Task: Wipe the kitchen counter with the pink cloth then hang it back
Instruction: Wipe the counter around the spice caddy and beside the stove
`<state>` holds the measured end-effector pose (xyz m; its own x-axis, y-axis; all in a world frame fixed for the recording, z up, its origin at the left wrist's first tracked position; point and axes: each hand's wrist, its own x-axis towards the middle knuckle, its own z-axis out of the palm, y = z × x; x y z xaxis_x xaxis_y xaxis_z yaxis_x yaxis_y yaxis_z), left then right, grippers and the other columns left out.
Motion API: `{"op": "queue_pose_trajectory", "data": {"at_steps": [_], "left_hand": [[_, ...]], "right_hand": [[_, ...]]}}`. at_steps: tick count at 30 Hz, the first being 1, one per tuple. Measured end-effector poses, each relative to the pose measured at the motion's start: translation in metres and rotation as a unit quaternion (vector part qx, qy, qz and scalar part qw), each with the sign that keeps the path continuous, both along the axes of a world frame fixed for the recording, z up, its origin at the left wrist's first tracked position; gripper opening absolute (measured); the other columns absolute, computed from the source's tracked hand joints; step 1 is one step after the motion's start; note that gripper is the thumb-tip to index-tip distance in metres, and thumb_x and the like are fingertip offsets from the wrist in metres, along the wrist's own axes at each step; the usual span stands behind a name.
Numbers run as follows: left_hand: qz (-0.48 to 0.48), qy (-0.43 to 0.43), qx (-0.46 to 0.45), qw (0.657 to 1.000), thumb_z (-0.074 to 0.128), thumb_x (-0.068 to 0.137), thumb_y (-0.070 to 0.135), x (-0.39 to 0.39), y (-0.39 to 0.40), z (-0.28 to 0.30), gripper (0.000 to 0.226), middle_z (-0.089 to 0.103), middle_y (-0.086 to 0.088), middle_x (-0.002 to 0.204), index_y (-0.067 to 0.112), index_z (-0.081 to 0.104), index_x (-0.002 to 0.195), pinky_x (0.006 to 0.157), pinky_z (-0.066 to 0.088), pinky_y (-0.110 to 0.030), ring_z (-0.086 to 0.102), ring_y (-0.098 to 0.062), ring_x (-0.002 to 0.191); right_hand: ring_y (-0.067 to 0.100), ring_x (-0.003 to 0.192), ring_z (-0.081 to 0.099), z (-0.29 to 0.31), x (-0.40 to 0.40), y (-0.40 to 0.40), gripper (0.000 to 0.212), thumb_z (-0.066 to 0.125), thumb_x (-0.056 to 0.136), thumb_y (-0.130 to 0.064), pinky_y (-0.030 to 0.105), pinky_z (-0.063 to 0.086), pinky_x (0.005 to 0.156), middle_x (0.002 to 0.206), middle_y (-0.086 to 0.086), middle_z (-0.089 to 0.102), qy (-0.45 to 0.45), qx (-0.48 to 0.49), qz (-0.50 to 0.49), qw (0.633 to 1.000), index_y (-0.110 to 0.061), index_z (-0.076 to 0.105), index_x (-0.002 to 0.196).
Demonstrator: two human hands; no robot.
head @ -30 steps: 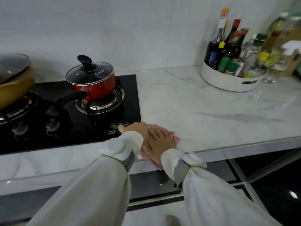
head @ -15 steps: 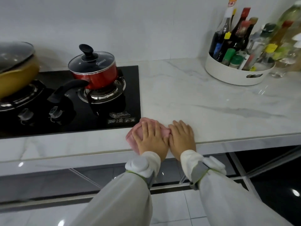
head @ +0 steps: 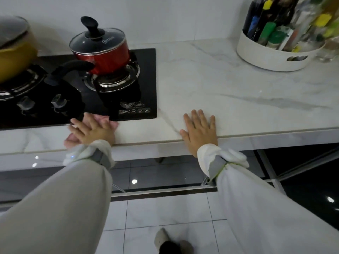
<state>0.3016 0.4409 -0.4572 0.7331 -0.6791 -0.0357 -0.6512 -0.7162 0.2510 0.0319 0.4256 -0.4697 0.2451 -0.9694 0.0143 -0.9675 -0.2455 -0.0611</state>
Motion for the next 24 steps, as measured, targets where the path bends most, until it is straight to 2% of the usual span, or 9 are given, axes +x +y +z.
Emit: {"op": "queue_pose_trajectory", "data": {"at_steps": [3, 7, 10, 12, 15, 18, 20, 22, 24], "left_hand": [[-0.073, 0.021, 0.008, 0.997, 0.023, 0.100, 0.043, -0.051, -0.023, -0.005, 0.065, -0.004, -0.016, 0.160, 0.015, -0.001, 0.153, 0.116, -0.004, -0.056, -0.007, -0.033, 0.148], [-0.281, -0.001, 0.031, 0.959, 0.026, 0.099, 0.044, -0.116, -0.041, 0.000, 0.065, 0.002, -0.008, 0.161, 0.017, 0.002, 0.153, 0.118, 0.003, -0.053, -0.001, -0.030, 0.148], [-0.395, -0.060, 0.051, 0.915, 0.025, 0.098, 0.050, -0.103, -0.038, -0.001, 0.068, 0.003, -0.004, 0.161, 0.020, -0.001, 0.153, 0.118, 0.006, -0.051, 0.003, -0.027, 0.149], [-0.415, -0.075, 0.048, 0.905, 0.022, 0.098, 0.049, -0.075, -0.038, -0.002, 0.066, 0.002, 0.002, 0.162, 0.022, -0.004, 0.153, 0.119, 0.008, -0.048, 0.004, -0.022, 0.149], [-0.372, -0.039, 0.049, 0.926, 0.020, 0.099, 0.046, -0.030, -0.050, 0.007, 0.062, 0.004, 0.004, 0.162, 0.022, 0.001, 0.153, 0.121, 0.006, -0.044, 0.003, -0.018, 0.149], [-0.308, -0.046, 0.071, 0.948, 0.022, 0.096, 0.053, 0.028, -0.069, 0.008, 0.061, 0.013, -0.002, 0.159, 0.026, 0.015, 0.150, 0.118, 0.012, -0.050, 0.010, -0.026, 0.147], [-0.209, -0.047, 0.071, 0.974, 0.021, 0.093, 0.060, 0.050, -0.071, 0.006, 0.066, 0.015, -0.006, 0.157, 0.026, 0.017, 0.149, 0.116, 0.012, -0.054, 0.009, -0.030, 0.146], [-0.070, 0.015, 0.028, 0.997, 0.025, 0.094, 0.056, 0.049, -0.081, 0.008, 0.073, 0.012, -0.010, 0.160, 0.012, 0.012, 0.151, 0.117, 0.008, -0.054, 0.005, -0.029, 0.148], [-0.033, 0.014, 0.015, 0.999, 0.028, 0.096, 0.051, 0.025, -0.090, 0.009, 0.073, 0.012, -0.013, 0.160, 0.005, 0.012, 0.151, 0.116, 0.008, -0.052, 0.006, -0.030, 0.148]], "right_hand": [[0.024, 0.148, 0.001, 0.000, -0.001, -0.001, 0.059, 0.021, 0.098, -0.046, 0.053, -0.003, 0.117, 0.161, 0.004, 0.006, 0.000, 0.008, -0.006, 1.000, -0.022, 0.009, 0.150], [0.023, 0.148, 0.003, 0.003, 0.002, -0.003, 0.075, 0.001, 0.084, -0.055, 0.054, -0.004, 0.116, 0.160, 0.006, 0.012, -0.001, 0.011, -0.023, 1.000, -0.021, 0.012, 0.150], [0.026, 0.148, 0.003, 0.007, 0.009, -0.001, 0.090, -0.010, 0.071, -0.058, 0.056, -0.004, 0.115, 0.159, 0.007, 0.014, -0.017, 0.017, -0.036, 0.999, -0.021, 0.013, 0.149], [0.026, 0.148, 0.002, 0.015, 0.022, -0.009, 0.079, -0.001, 0.081, -0.058, 0.057, -0.004, 0.115, 0.159, 0.007, 0.013, -0.021, 0.032, -0.033, 0.999, -0.020, 0.013, 0.149], [0.025, 0.147, 0.008, 0.030, 0.054, -0.032, 0.058, 0.022, 0.097, -0.044, 0.054, 0.000, 0.117, 0.158, 0.006, 0.017, -0.053, 0.064, 0.000, 0.997, -0.017, 0.017, 0.148], [0.026, 0.135, 0.035, 0.037, 0.088, -0.061, 0.048, 0.027, 0.099, -0.036, 0.046, 0.011, 0.118, 0.142, 0.010, 0.045, -0.108, 0.068, 0.023, 0.992, -0.011, 0.036, 0.139], [0.027, 0.129, 0.042, 0.038, 0.097, -0.069, 0.046, 0.029, 0.100, -0.033, 0.041, 0.017, 0.116, 0.137, 0.011, 0.051, -0.139, 0.069, 0.030, 0.987, -0.009, 0.039, 0.138], [0.029, 0.124, 0.046, 0.038, 0.105, -0.083, 0.044, 0.031, 0.100, -0.029, 0.036, 0.028, 0.109, 0.134, 0.012, 0.055, -0.165, 0.055, 0.011, 0.985, -0.008, 0.044, 0.136], [0.032, 0.108, 0.056, 0.039, 0.109, -0.095, 0.038, 0.033, 0.099, -0.027, 0.035, 0.041, 0.088, 0.117, 0.015, 0.065, -0.177, 0.025, -0.025, 0.984, -0.008, 0.056, 0.123]]}}
